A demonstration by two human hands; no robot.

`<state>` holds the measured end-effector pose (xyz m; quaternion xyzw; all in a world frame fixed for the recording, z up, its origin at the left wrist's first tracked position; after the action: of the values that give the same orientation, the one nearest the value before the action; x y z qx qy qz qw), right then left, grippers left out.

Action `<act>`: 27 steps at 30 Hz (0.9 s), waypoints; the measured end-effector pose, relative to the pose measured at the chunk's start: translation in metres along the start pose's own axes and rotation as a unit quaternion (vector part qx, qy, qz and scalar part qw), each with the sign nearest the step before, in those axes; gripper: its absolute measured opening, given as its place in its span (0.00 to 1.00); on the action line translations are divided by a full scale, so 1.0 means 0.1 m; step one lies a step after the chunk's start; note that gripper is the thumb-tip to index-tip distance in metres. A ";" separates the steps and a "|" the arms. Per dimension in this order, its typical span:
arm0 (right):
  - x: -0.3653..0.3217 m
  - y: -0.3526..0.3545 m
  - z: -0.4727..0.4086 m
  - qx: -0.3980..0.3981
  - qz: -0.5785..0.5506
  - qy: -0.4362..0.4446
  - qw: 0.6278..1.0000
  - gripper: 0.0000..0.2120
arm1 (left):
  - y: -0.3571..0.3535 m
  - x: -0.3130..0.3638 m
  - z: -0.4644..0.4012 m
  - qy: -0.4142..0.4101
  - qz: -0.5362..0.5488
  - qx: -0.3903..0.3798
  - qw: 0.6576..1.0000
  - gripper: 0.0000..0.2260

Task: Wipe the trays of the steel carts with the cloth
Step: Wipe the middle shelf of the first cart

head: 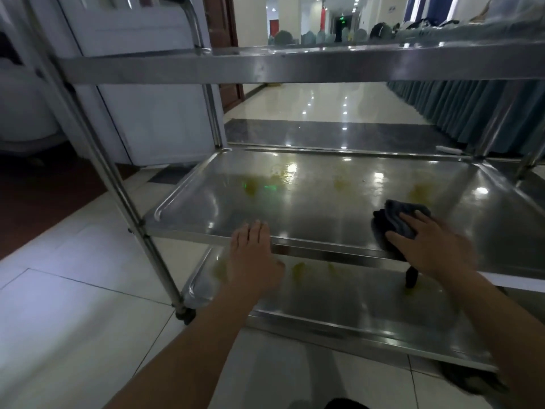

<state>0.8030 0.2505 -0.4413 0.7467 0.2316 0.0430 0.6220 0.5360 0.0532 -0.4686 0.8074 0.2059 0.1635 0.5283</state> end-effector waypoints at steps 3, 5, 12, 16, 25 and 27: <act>0.07 0.03 0.01 0.000 0.009 -0.005 1.000 0.34 | -0.04 -0.16 0.10 -0.063 0.037 -0.014 0.997 0.38; 0.05 0.05 0.02 -0.007 0.018 -0.008 1.000 0.32 | 0.01 -0.62 0.14 0.001 0.042 0.009 0.999 0.40; -0.42 -0.09 -0.02 -0.005 0.068 -0.118 0.991 0.32 | -0.08 -1.40 0.16 0.048 0.091 0.023 0.994 0.40; -1.26 -0.35 -0.10 -0.019 0.047 -0.091 0.995 0.31 | 0.08 -1.25 0.15 -0.020 0.114 0.137 0.984 0.38; -3.92 -0.93 0.11 -0.097 -0.031 0.233 0.967 0.29 | 0.01 -1.34 0.19 0.057 0.207 -0.004 0.977 0.45; -3.99 -0.92 0.14 -0.110 -0.052 0.278 0.953 0.28 | 0.07 -1.34 0.18 0.057 0.236 -0.002 0.970 0.45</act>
<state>0.4263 0.0894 -0.4425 0.6192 0.4277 0.2414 0.6127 0.4301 -0.0313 -0.4757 0.8213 0.0394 0.3297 0.4639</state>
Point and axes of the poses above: each hand's wrist, its own z-axis away from the middle knuckle, its own y-axis out of the back of the hand, x = y × z, the point moved 8 cm from there along -z, towards the middle knuckle, and after that the axes turned 10 degrees about x, right-handed, at the moved point
